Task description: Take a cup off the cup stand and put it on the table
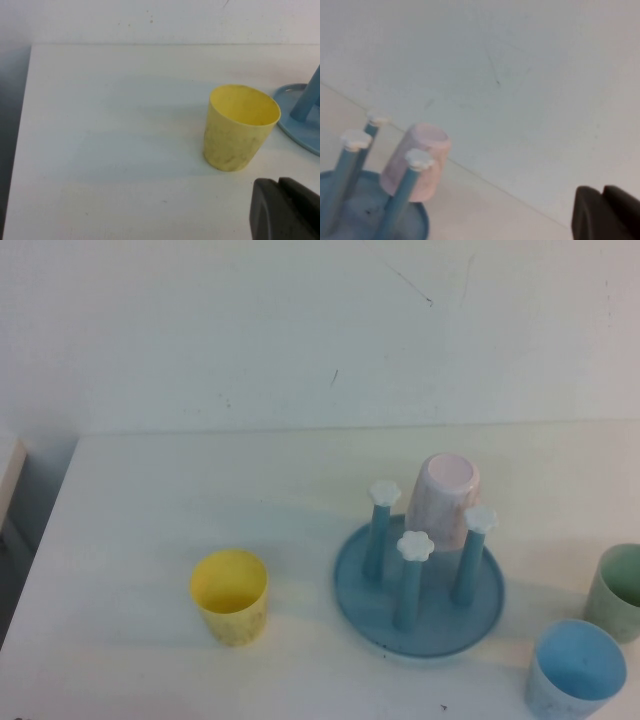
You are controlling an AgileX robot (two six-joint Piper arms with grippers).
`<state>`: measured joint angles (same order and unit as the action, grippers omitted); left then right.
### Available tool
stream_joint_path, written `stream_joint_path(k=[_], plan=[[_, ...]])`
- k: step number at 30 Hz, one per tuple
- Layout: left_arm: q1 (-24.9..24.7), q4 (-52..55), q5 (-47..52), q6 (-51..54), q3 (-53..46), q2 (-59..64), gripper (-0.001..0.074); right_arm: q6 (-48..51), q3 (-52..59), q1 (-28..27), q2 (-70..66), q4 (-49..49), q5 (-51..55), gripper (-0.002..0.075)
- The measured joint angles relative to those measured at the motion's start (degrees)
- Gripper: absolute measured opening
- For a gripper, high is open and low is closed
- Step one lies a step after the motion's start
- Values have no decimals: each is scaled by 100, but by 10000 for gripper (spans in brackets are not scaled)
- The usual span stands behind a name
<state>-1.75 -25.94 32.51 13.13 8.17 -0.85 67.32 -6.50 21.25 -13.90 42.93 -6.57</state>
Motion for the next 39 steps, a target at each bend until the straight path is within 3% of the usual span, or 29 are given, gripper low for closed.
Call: stream_joint_path(k=[7, 11, 21, 39], plan=[[0, 0, 0, 0, 0, 0, -2, -3097, 388, -2191, 938, -3066, 989, 29], [0, 0, 0, 0, 0, 0, -2, -4576, 682, -3005, 1247, -4214, 1148, 29], [0, 0, 0, 0, 0, 0, -2, -4953, 807, -3192, 1460, -4677, 2645, 29], [0, 0, 0, -9, 0, 0, -2, -5123, 807, -3192, 1460, -4644, 2688, 29]])
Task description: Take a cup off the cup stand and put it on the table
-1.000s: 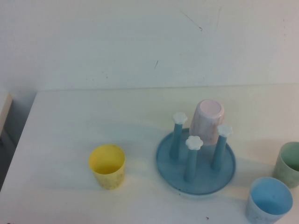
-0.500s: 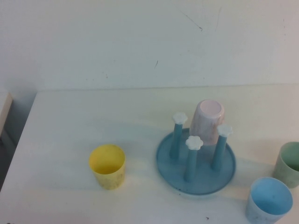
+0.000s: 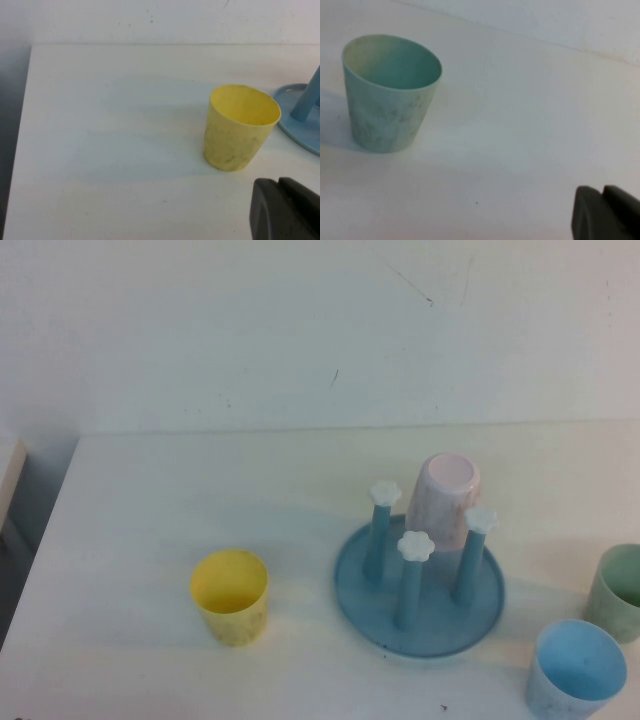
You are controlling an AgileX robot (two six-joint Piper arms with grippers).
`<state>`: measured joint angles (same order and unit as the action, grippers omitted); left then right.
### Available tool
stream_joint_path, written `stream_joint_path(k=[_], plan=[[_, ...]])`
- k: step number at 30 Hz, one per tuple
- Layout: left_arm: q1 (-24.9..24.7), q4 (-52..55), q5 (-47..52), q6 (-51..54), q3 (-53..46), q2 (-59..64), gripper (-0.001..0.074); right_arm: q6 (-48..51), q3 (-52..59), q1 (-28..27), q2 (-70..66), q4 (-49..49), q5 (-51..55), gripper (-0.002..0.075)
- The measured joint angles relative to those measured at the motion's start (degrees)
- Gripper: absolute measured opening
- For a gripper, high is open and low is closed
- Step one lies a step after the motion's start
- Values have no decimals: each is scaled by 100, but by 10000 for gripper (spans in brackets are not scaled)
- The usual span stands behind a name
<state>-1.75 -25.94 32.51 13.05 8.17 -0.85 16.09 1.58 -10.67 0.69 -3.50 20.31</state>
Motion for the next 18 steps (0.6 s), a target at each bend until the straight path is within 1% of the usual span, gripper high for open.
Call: stream_joint_path(k=[12, 15, 18], plan=[[0, 65, -64, -15, -32, 0, -2, -10, 0, 0, 0, 0, 0, 29], [0, 483, -425, -398, -219, 0, -2, -20, 0, 0, 0, 0, 0, 29], [0, 1401, -1160, -986, -626, 0, -2, -20, 0, -4, 0, 0, 0, 29]])
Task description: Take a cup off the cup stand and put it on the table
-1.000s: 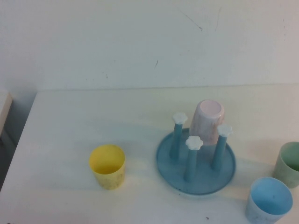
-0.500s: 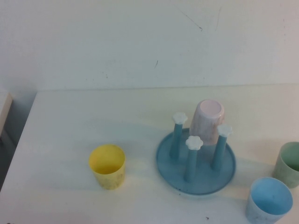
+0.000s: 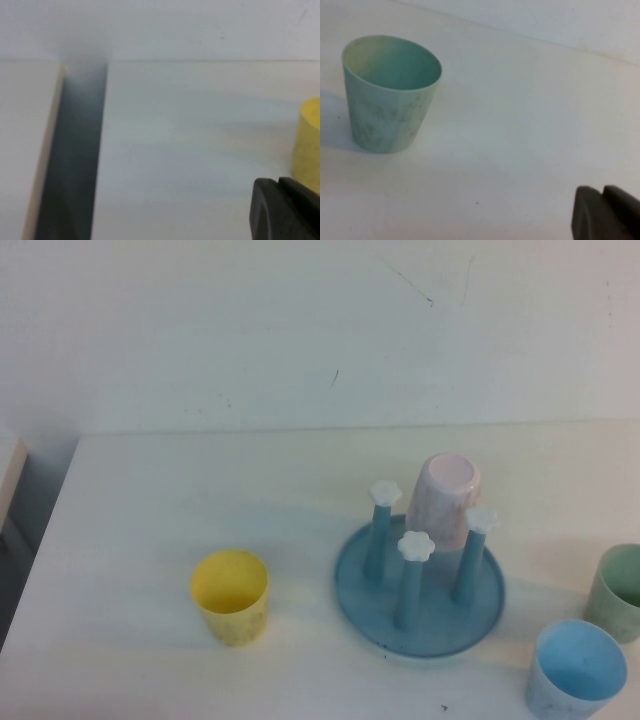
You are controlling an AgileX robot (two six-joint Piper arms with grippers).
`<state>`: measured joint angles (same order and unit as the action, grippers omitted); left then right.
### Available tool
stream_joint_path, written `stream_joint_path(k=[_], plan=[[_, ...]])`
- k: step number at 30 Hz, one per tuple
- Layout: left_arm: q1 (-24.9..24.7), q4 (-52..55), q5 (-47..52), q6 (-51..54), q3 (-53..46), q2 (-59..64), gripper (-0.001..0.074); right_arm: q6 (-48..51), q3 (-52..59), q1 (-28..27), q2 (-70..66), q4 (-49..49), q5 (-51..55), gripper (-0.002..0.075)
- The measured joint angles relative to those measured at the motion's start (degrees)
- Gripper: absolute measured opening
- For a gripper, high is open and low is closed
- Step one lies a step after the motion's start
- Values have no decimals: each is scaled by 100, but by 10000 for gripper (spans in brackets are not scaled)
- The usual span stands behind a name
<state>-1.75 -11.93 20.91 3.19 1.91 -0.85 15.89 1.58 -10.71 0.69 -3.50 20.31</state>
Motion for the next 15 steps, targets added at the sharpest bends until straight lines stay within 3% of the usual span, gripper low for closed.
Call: stream_joint_path(k=[3, 15], plan=[[0, 589, -616, -319, -304, 0, -2, 0, 0, 0, 0, 5, 0, 29], [0, 836, -245, -277, -329, 0, -2, 0, 0, -9, 0, 5, 0, 29]])
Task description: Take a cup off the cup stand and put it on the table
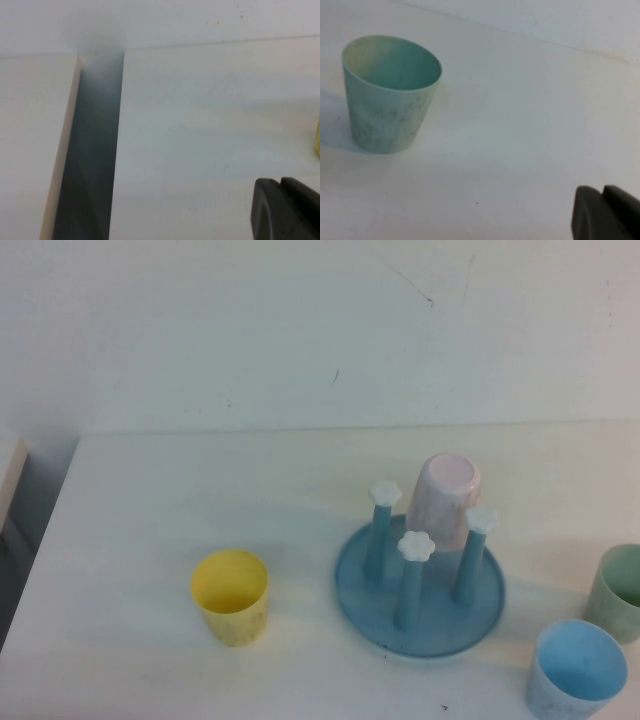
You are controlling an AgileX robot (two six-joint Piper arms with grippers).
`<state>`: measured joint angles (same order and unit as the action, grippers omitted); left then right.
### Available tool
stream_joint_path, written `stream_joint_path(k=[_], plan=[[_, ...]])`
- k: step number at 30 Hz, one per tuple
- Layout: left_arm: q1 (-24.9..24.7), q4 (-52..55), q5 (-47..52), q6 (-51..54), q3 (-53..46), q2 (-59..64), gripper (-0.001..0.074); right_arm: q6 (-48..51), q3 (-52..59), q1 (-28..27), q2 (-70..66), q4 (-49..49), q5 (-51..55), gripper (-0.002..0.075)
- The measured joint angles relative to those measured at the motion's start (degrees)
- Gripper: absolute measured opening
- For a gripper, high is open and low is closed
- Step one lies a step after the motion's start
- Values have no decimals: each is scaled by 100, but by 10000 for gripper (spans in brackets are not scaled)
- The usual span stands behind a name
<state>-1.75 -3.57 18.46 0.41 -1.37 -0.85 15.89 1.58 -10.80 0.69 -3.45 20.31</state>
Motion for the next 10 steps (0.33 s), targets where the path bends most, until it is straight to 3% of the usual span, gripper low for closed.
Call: stream_joint_path(k=[10], plan=[[0, -13, 18, 10, 0, 0, -2, 0, 0, 0, 0, 0, 0, 29]])
